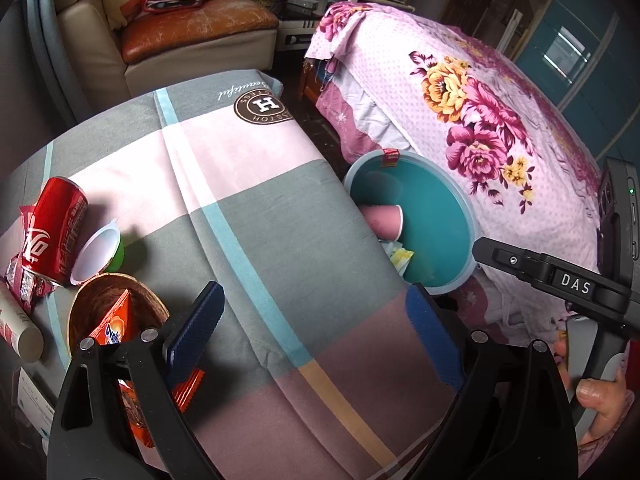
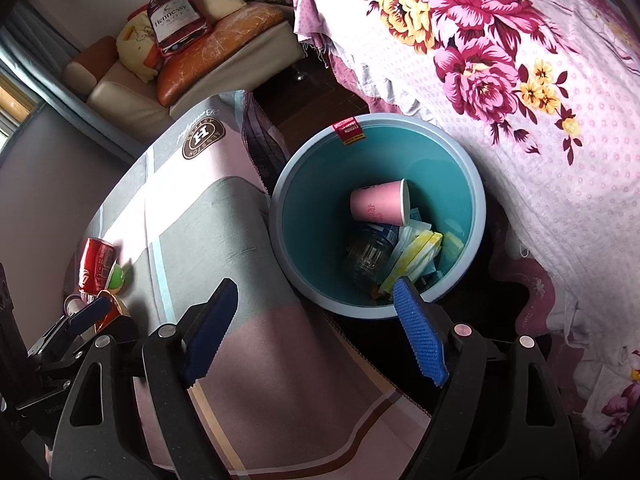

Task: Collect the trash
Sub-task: 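Move both grippers back toward the wicker bowl holding the Ovaltine bag, then grasp the orange Ovaltine bag with the right gripper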

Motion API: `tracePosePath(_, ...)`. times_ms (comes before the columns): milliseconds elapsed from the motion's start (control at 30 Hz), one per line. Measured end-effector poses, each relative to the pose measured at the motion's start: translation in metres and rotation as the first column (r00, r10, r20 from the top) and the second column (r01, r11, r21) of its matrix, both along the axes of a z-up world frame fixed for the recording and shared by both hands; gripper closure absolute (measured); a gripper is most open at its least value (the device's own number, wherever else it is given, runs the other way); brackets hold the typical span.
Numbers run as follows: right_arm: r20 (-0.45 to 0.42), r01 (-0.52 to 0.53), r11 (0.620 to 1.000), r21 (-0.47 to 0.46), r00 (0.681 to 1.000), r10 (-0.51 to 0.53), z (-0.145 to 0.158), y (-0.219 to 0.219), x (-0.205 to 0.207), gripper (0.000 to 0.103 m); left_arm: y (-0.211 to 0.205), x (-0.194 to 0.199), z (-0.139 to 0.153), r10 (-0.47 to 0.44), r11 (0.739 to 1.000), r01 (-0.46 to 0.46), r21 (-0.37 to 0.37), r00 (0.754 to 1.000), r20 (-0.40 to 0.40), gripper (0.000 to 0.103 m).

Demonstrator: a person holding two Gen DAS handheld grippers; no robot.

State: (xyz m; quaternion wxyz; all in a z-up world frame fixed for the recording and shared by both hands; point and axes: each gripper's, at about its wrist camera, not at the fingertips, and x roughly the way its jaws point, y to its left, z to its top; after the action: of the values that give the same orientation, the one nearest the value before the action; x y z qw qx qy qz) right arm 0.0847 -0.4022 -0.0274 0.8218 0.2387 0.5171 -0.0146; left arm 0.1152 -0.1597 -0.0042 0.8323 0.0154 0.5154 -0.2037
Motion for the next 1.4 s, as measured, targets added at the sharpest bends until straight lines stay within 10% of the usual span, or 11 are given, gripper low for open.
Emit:
tracePosePath(800,-0.030,-0.403,0.915,0.033,0.914,0.404,0.028,0.198,0.025,0.026,0.198,-0.027,-0.014,0.281,0.958,-0.282,-0.045,0.959,-0.028,0.010)
tracePosePath(1400,-0.086,-0.544,0.839,0.003,0.836,0.542,0.008,0.286,0.050,0.043,0.255,-0.035,-0.025,0.324,0.945,-0.325,-0.034,0.946,-0.030,0.010)
